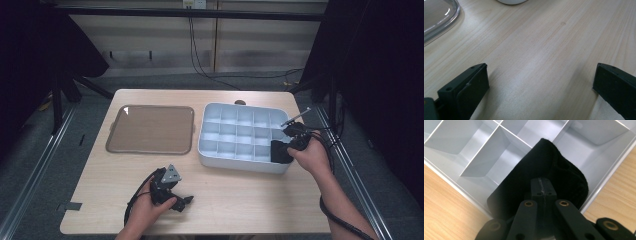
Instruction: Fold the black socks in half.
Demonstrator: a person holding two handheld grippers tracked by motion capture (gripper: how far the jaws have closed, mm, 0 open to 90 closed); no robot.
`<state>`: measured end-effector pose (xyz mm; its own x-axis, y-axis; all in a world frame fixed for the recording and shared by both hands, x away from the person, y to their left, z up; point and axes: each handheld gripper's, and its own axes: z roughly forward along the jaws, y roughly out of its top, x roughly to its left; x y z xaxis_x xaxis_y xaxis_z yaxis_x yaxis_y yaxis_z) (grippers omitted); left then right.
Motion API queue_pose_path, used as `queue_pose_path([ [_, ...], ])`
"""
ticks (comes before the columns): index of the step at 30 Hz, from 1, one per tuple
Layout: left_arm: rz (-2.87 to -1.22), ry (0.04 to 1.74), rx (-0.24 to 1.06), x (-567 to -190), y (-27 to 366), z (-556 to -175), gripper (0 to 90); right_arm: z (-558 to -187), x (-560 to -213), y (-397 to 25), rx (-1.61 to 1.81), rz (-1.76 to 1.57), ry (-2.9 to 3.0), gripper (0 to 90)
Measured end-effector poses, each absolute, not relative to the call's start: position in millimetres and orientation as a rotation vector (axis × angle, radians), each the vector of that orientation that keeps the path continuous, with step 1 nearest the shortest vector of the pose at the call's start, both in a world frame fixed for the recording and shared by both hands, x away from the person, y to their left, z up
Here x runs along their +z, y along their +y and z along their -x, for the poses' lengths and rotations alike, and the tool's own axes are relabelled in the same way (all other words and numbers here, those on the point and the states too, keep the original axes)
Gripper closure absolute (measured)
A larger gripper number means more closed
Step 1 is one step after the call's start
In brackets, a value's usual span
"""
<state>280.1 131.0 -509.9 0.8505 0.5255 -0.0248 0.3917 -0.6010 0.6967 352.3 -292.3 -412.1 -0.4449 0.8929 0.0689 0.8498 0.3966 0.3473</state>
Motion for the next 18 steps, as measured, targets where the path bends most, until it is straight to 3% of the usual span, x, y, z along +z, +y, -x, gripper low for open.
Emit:
queue_pose_path([
  [18,-2.289,0.663,0.236,-509.9,131.0,-280.1,0.0,-350.7,-416.9,-292.7,0.496,-1.599,2.51,90.0],
])
